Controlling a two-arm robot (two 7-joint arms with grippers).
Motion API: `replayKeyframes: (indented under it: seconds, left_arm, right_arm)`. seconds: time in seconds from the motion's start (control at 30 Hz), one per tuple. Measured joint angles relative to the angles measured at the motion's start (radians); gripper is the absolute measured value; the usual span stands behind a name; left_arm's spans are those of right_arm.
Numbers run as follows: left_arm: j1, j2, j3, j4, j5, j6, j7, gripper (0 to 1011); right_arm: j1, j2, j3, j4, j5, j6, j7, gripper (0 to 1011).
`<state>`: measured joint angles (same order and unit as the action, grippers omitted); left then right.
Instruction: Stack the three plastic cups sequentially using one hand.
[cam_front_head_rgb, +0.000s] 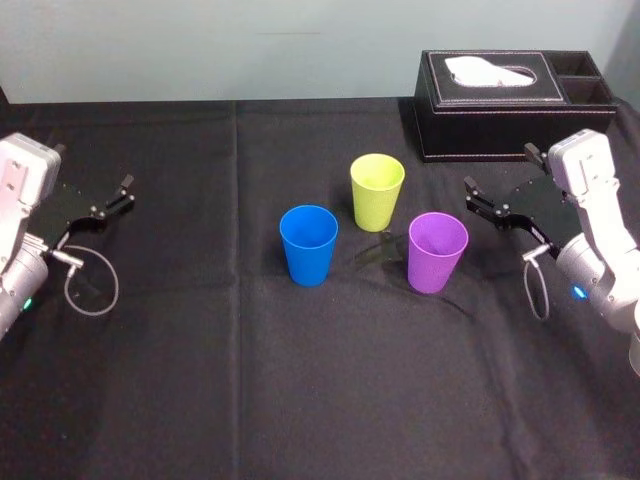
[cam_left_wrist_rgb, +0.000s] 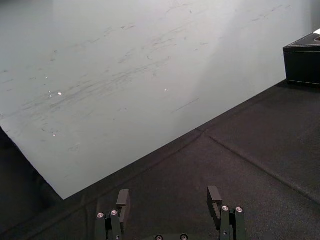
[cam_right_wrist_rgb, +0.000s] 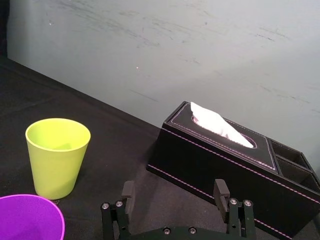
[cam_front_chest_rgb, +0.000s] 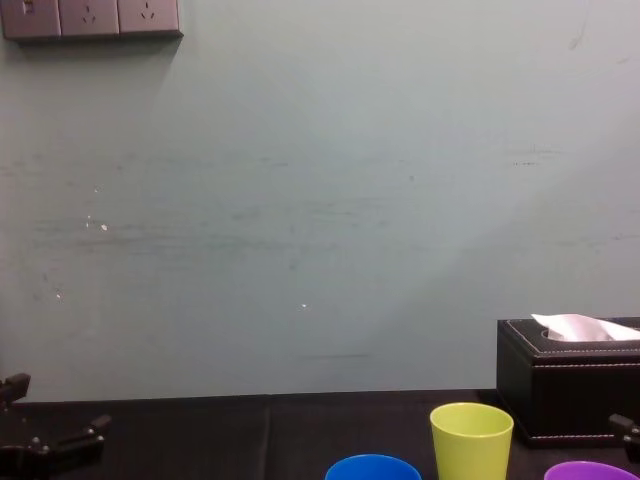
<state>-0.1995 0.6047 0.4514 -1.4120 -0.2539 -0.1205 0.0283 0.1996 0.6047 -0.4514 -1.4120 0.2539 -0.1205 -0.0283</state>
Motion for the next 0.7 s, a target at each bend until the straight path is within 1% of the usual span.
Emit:
replayKeyframes:
  seconds: [0.27, 0.33, 0.43, 0.53, 0.7]
  left_arm:
    - [0.0, 0.0, 0.0, 0.0, 0.0, 0.0, 0.0, 1010]
    - [0.0, 0.0, 0.0, 0.0, 0.0, 0.0, 0.0, 1010]
    - [0.0, 0.0, 0.0, 0.0, 0.0, 0.0, 0.0, 1010]
    - [0.0, 0.0, 0.0, 0.0, 0.0, 0.0, 0.0, 1010]
    - [0.0, 0.0, 0.0, 0.0, 0.0, 0.0, 0.0, 1010]
  right_arm:
    - [0.0, 0.0, 0.0, 0.0, 0.0, 0.0, 0.0, 1000]
    - [-0.003, -0.001, 0.006, -0.004, 0.0, -0.011, 0.008, 1000]
    - [-0.012, 0.0, 0.021, -0.022, 0.006, -0.024, 0.022, 1000]
    - [-0.027, 0.004, 0.038, -0.047, 0.017, -0.024, 0.032, 1000]
    - [-0.063, 0.019, 0.067, -0.095, 0.044, 0.002, 0.048, 1000]
